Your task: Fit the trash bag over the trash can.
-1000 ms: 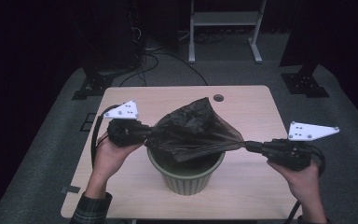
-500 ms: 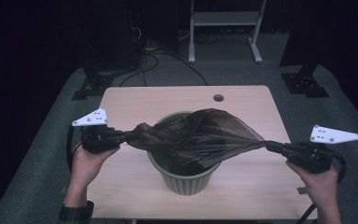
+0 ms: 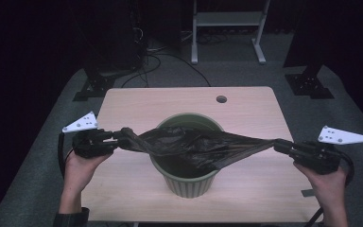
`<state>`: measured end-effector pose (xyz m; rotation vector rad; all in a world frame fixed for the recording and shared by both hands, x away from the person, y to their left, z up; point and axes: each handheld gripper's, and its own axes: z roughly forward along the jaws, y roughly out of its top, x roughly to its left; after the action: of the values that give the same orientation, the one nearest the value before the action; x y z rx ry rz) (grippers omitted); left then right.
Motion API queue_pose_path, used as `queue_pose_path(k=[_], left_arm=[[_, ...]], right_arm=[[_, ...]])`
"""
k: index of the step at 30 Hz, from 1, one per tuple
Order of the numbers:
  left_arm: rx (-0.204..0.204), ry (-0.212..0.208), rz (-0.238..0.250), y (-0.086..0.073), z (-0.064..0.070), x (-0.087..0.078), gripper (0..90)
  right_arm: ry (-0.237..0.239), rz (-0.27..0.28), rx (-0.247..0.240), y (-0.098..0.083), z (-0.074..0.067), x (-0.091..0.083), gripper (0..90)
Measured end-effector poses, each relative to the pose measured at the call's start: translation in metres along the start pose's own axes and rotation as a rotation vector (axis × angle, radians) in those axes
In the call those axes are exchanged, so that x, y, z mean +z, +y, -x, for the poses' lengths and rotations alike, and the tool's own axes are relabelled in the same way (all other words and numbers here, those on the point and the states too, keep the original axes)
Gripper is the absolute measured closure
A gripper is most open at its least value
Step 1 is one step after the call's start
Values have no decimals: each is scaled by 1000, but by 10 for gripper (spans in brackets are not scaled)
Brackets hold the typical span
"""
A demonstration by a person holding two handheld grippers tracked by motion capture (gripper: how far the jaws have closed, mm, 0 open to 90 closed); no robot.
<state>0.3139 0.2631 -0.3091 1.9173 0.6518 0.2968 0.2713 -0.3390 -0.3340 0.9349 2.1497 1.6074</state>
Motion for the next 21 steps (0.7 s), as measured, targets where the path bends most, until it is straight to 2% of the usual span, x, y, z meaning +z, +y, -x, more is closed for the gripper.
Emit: queue_pose_path(k=[3, 7, 12, 15, 17, 19, 21], left_arm=[[22, 3, 15, 7, 7, -6, 461], [55, 3, 38, 16, 15, -16, 379], [100, 4, 65, 31, 25, -25, 362], [132, -4, 86, 44, 34, -27, 349], [150, -17, 93, 51, 39, -26, 346], [168, -32, 88, 57, 45, -22, 345], [180, -50, 81, 62, 50, -16, 339]], right_arm=[[14, 23, -15, 9, -5, -1, 679], [33, 47, -36, 18, -12, -3, 646], [47, 80, -67, 30, -21, -6, 601], [52, 84, -85, 37, -25, -4, 605], [61, 77, -92, 39, -28, 0, 616], [75, 69, -99, 40, -29, 5, 680], [85, 58, -102, 40, -30, 12, 677]])
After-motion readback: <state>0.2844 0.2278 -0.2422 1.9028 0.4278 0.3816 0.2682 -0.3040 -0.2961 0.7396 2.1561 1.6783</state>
